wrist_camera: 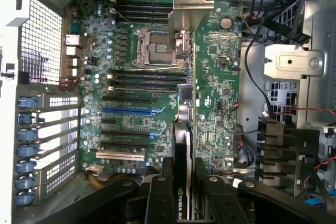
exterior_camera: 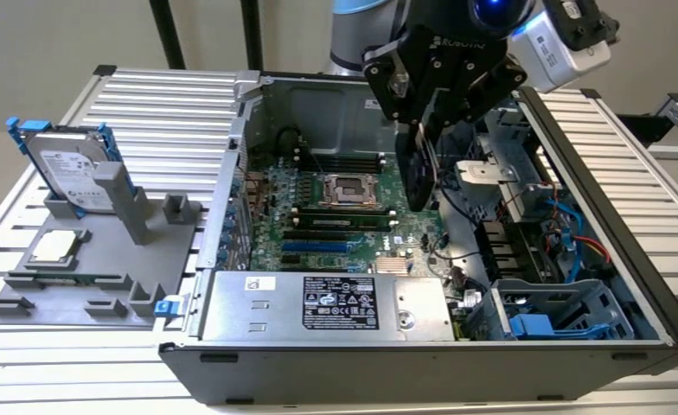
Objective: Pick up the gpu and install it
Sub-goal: 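Insert the gpu into the slot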
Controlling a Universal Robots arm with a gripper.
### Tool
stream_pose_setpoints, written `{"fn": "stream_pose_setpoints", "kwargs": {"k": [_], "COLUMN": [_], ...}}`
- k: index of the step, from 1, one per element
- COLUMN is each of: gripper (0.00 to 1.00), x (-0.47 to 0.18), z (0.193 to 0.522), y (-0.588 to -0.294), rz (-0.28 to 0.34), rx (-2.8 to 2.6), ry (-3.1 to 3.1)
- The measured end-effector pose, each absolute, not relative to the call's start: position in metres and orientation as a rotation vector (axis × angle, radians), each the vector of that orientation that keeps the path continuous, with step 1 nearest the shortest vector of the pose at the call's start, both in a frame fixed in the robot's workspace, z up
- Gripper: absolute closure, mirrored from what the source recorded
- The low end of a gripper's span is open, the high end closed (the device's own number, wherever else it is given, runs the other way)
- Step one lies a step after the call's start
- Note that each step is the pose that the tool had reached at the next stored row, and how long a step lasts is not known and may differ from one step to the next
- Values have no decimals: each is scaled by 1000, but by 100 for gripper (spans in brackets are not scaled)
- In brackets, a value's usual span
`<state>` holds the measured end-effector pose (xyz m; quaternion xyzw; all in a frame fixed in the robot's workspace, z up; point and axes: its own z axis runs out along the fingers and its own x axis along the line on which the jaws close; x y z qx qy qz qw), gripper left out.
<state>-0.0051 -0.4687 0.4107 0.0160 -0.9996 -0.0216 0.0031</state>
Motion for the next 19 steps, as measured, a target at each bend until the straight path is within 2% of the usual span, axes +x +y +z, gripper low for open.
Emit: {"fn": "stream_pose_setpoints", "kwargs": {"k": [19], "gripper": [100], "x": [-5], "z": [411], "y": [-469], "rz": [-67], "rx": [206], "ry": [-3126]}}
